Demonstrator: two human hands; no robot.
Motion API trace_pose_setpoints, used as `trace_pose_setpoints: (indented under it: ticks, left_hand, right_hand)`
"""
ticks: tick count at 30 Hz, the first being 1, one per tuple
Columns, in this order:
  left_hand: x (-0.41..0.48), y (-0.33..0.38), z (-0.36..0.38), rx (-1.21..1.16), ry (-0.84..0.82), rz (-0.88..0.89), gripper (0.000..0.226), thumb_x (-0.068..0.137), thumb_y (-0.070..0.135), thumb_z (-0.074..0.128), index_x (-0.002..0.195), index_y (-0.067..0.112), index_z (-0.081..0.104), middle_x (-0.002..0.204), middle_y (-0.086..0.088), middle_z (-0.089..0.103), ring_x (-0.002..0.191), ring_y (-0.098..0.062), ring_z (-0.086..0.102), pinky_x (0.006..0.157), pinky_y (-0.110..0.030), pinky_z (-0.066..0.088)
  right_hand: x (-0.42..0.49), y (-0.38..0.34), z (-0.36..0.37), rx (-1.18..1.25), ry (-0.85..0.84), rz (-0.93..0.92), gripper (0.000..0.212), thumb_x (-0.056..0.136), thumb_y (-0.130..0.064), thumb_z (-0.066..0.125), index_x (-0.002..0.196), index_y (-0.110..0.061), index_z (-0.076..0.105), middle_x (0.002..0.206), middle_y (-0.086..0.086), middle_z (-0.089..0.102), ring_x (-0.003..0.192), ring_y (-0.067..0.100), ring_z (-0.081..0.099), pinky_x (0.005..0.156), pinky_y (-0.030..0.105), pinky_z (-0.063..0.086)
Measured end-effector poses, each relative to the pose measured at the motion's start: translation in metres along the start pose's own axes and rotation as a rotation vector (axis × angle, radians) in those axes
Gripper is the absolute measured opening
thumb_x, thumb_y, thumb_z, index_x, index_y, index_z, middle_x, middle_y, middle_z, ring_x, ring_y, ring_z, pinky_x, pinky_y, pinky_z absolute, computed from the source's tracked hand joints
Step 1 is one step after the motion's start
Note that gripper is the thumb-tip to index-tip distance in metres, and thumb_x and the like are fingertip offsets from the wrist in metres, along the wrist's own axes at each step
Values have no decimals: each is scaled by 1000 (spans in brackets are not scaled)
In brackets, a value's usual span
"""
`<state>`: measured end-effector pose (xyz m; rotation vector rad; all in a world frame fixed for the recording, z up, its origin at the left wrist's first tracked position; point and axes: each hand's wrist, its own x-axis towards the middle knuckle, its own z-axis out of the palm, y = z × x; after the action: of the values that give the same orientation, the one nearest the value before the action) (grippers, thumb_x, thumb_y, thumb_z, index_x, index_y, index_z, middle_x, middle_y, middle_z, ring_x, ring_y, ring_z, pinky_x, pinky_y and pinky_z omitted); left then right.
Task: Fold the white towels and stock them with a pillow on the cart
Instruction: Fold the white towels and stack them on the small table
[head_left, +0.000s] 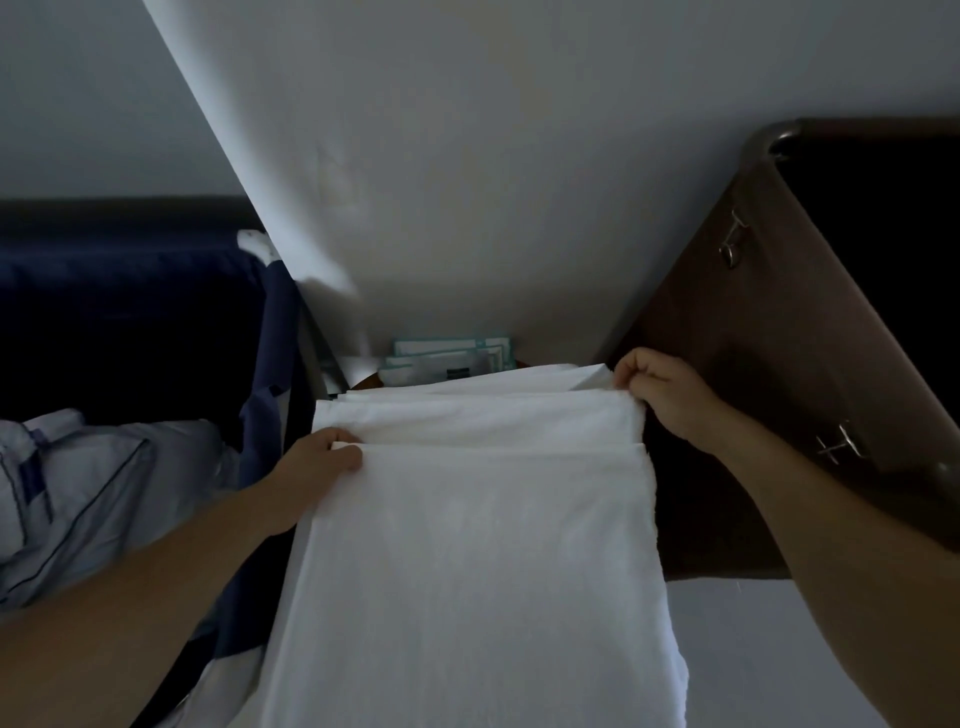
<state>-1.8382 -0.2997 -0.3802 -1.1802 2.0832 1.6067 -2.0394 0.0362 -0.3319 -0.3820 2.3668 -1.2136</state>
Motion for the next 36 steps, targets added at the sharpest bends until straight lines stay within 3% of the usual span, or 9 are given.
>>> trace_pose_setpoints:
  ticks: [5, 8, 11, 16, 21, 24, 26, 31, 36]
  left_hand:
    - [3, -4, 1, 26, 37, 10, 16, 90, 7, 60, 104, 8, 67, 104, -17, 68, 97, -36, 65, 93, -48, 54]
    - [7, -6, 1, 10, 35, 8, 16, 91, 6, 60, 106, 7, 67, 104, -17, 68, 98, -36, 65, 90, -45, 54]
    - [8, -8, 1, -17, 19, 14, 17, 91, 5, 60, 106, 6, 67, 104, -17, 68, 93, -33, 65, 86, -41, 53]
    - [10, -14, -11, -200, -103, -45, 17, 90, 1, 60, 106, 3, 67, 91, -13, 73, 79, -27, 71, 67, -35, 56]
    - [7, -16, -18, -324, -143, -97, 8, 89, 0, 58, 92, 3, 64, 74, -5, 74, 64, -19, 72, 52, -25, 55]
    - [4, -19, -21, -298, -163, -109, 12, 88, 3, 61, 100, 1, 64, 89, -13, 73, 77, -28, 70, 67, -34, 56]
    - [1, -21, -24, -274, -179, -97, 10, 89, 6, 63, 99, 4, 65, 90, -11, 73, 80, -27, 68, 71, -37, 53]
    - [-8, -20, -39, -357, -253, -9, 29, 78, 14, 70, 106, 8, 67, 100, -12, 75, 86, -27, 72, 78, -43, 58]
    - [-15, 0, -52, -494, -147, 100, 17, 86, 5, 61, 88, 12, 76, 87, -11, 76, 72, -24, 73, 62, -35, 59]
  right_hand:
    - [20, 4, 8, -61, 94, -21, 27, 90, 7, 46, 78, -17, 56, 84, 3, 56, 80, 16, 50, 71, 30, 38]
    - [27, 23, 11, -407, 4, -23, 14, 99, -9, 50, 104, -14, 62, 111, 8, 57, 103, 23, 54, 88, 36, 45]
    - [19, 35, 16, -330, 182, -39, 22, 99, -12, 53, 118, -8, 63, 119, 12, 59, 110, 27, 57, 98, 43, 47]
    - [-22, 36, 29, -72, 405, 41, 15, 97, -36, 60, 95, -22, 62, 99, 0, 65, 89, 19, 62, 80, 36, 51]
    - [-65, 38, 37, 64, 140, 431, 34, 84, -39, 77, 102, -13, 64, 96, -1, 69, 85, 17, 66, 72, 36, 54]
    - [-85, 38, 38, 283, 47, 542, 29, 84, -28, 78, 102, -7, 68, 99, 10, 75, 84, 24, 72, 74, 45, 60]
    - [-92, 36, 37, 281, 67, 518, 28, 86, -25, 76, 101, -2, 68, 99, 13, 75, 89, 32, 72, 85, 56, 58]
    - [-102, 17, 34, -40, 232, 325, 22, 86, -26, 76, 80, -9, 64, 79, 10, 70, 77, 33, 68, 76, 55, 58]
    - [-96, -10, 18, 201, 302, 278, 20, 84, -23, 78, 79, -9, 65, 82, 13, 70, 72, 28, 62, 68, 45, 54]
